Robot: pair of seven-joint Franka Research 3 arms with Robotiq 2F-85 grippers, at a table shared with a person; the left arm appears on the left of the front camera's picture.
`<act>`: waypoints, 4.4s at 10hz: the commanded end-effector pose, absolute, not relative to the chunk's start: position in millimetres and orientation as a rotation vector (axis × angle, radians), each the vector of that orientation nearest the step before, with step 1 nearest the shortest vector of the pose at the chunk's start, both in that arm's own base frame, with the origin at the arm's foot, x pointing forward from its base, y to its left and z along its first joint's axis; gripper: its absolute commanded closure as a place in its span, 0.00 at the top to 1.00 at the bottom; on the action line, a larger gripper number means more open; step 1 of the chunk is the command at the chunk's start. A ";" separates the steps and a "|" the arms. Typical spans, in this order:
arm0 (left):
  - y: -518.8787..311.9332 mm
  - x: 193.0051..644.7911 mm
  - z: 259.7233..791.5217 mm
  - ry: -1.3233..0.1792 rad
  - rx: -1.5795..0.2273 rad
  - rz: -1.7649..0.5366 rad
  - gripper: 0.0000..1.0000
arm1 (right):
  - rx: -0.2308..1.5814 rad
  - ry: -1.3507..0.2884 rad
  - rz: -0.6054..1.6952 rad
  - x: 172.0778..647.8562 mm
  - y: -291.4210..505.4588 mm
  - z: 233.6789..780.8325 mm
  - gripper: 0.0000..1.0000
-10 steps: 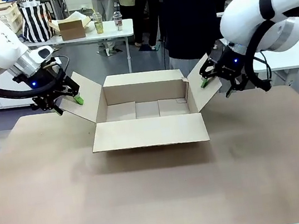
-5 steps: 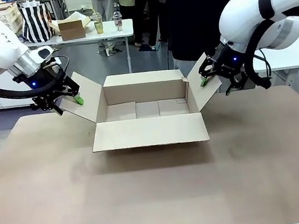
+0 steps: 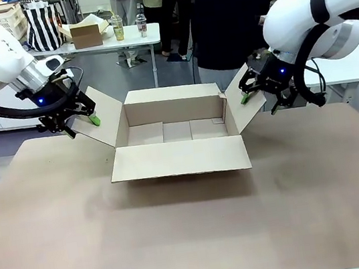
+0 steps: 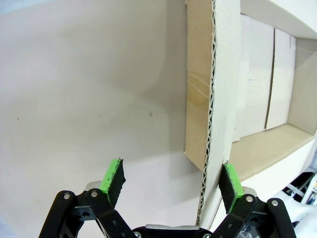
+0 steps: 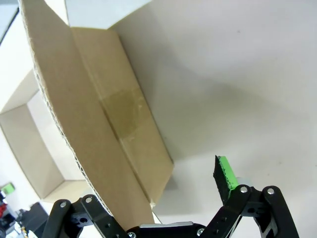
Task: Pack the gift set into the box.
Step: Lift both hands away from the flaps of the Package Box.
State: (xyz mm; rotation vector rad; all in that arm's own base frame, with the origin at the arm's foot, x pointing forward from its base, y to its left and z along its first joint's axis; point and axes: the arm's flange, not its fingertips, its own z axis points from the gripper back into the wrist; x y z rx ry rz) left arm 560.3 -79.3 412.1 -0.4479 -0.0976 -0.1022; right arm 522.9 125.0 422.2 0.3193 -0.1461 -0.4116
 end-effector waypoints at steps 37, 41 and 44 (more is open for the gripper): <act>-78.9 558.2 414.7 -0.098 -0.433 -0.090 1.00 | 0.298 -0.131 -0.429 524.6 130.4 421.3 1.00; -78.9 558.2 414.7 -0.098 -0.433 -0.090 1.00 | 0.298 -0.131 -0.429 524.6 130.4 421.3 1.00; -78.9 558.2 414.7 -0.098 -0.433 -0.090 1.00 | 0.298 -0.131 -0.429 524.6 130.4 421.3 1.00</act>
